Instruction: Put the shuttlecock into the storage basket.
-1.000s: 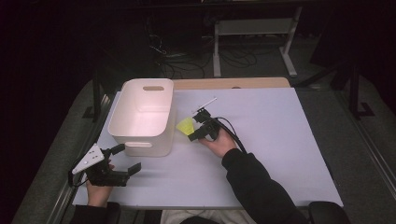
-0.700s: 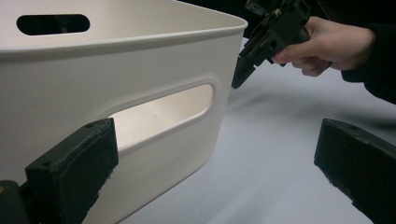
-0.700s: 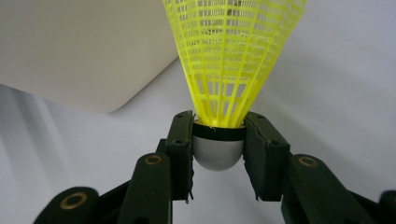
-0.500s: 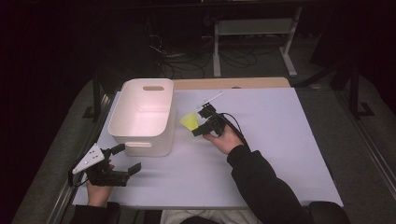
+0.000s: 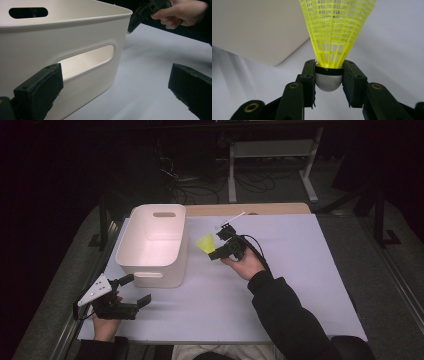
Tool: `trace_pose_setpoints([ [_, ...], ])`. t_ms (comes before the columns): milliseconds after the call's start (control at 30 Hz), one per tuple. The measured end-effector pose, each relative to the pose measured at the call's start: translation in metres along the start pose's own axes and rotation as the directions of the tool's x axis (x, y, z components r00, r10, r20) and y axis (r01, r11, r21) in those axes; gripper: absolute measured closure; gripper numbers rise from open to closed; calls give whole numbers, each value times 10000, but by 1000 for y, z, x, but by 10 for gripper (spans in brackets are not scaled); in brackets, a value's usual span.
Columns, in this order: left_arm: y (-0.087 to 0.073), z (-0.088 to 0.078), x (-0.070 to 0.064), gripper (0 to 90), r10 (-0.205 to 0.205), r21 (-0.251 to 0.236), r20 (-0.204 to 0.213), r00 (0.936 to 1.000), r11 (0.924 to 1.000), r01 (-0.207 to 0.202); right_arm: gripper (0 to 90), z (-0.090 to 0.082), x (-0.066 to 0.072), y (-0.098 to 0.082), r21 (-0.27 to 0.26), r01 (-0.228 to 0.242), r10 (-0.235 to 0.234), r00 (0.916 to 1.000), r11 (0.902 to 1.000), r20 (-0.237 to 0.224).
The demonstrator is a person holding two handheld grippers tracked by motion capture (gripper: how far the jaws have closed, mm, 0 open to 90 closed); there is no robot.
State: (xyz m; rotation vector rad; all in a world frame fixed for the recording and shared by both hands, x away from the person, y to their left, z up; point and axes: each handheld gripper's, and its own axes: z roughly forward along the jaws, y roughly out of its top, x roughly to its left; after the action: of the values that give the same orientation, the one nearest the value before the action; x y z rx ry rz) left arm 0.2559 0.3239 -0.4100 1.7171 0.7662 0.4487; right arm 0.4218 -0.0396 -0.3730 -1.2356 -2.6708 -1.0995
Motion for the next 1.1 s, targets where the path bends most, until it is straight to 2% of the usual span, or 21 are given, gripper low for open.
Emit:
trace_pose_setpoints([
  [767,0,0,0,0,2,2,-2,10000,10000,-2,632,-36,4,20,-487,497,-489,9987,9976,169],
  [1100,0,0,0,0,-7,5,5,10000,10000,7,631,-45,10,28,-674,728,-712,9971,9951,254],
])
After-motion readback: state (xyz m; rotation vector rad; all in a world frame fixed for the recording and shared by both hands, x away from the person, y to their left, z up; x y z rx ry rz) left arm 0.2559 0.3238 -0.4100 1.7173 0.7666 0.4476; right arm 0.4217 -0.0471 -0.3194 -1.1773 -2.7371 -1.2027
